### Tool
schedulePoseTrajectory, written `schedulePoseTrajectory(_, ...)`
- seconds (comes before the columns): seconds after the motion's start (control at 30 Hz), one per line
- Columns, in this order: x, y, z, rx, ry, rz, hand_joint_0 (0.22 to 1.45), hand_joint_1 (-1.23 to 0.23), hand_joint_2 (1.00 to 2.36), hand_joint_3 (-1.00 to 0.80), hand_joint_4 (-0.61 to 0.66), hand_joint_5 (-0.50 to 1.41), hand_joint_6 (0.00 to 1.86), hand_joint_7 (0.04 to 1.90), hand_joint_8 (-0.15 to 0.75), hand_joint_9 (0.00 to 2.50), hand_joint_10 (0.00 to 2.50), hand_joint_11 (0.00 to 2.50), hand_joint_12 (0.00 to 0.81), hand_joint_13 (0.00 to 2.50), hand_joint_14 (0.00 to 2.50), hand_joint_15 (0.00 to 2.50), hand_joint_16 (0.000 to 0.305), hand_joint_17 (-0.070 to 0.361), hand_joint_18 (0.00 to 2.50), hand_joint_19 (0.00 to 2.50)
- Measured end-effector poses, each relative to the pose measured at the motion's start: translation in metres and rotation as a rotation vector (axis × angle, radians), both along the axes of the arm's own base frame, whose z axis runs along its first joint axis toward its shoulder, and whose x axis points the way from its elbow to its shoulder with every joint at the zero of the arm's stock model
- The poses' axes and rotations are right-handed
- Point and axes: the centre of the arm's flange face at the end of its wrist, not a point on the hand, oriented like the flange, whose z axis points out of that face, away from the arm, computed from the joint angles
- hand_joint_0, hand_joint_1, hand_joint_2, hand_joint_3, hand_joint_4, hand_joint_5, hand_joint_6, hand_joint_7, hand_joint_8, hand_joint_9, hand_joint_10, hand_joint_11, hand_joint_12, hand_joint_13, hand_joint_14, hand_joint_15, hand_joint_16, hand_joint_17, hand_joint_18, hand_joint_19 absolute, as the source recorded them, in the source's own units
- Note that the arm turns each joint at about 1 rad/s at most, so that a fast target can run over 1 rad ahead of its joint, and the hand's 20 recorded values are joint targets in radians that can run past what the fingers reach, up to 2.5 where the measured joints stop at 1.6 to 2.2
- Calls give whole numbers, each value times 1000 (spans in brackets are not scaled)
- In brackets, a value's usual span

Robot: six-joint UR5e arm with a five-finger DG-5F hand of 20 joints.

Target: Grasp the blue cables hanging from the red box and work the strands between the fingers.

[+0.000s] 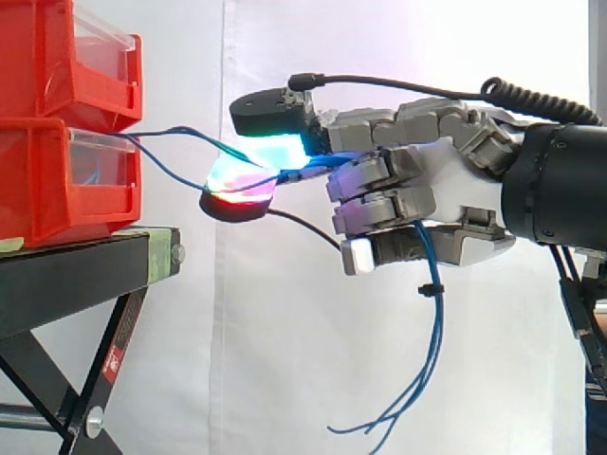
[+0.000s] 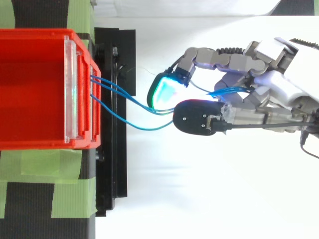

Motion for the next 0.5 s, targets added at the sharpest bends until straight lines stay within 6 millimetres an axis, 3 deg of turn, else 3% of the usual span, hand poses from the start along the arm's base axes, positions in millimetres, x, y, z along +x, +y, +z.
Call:
schedulePoseTrajectory(0.03,0,0,0,0,0,0,790,-613,1112,-135,350,596,12,1342,532,1780,2500,2500,684,1959,2500,1706,243,182,2500,603)
schedulePoseTrajectory(0.07,0,0,0,0,0,0,790,-584,1009,-255,345,584,14,1327,532,1780,2500,2500,684,1959,2500,1706,243,182,2500,603)
schedulePoseTrajectory(0.1,0,0,0,0,1,0,806,-581,1012,-307,345,577,15,1319,532,1780,2500,2500,684,1959,2500,1706,243,182,2500,603)
schedulePoseTrajectory(0.17,0,0,0,0,2,0,1006,-643,1068,238,268,528,15,1311,532,1780,2500,2500,684,1959,2500,1706,243,182,2500,603)
schedulePoseTrajectory(0.2,0,0,0,0,2,0,1051,-630,1174,306,218,534,14,1333,532,1780,2500,2500,684,1959,2500,1706,243,182,2500,603)
schedulePoseTrajectory(0.27,0,-1,0,0,3,-1,1071,-624,1162,316,198,573,14,1336,532,1780,2500,2500,684,1959,2500,1706,243,182,2500,603)
schedulePoseTrajectory(0.3,0,-1,0,0,3,-1,964,-642,1138,166,250,609,15,1315,532,1780,2500,2500,684,1959,2500,1706,243,182,2500,603)
schedulePoseTrajectory(0.33,0,-1,0,0,3,-1,760,-613,1128,-140,358,623,16,1237,532,1780,2500,2500,684,1959,2500,1706,243,182,2500,603)
schedulePoseTrajectory(0.37,0,-1,0,0,3,-1,776,-601,1006,-196,363,619,17,1236,532,1780,2500,2500,684,1959,2500,1706,243,182,2500,603)
schedulePoseTrajectory(0.4,0,-1,0,0,3,-1,783,-589,1011,-306,359,611,18,1232,532,1780,2500,2500,684,1959,2500,1706,243,182,2500,603)
schedulePoseTrajectory(0.47,0,-1,0,0,3,-1,900,-647,1012,-91,349,546,16,1219,532,1780,2500,2500,684,1959,2500,1706,243,182,2500,603)
schedulePoseTrajectory(0.5,0,-1,0,0,3,-1,1042,-662,1121,327,234,530,15,1274,532,1780,2500,2500,684,1959,2500,1706,243,182,2500,603)
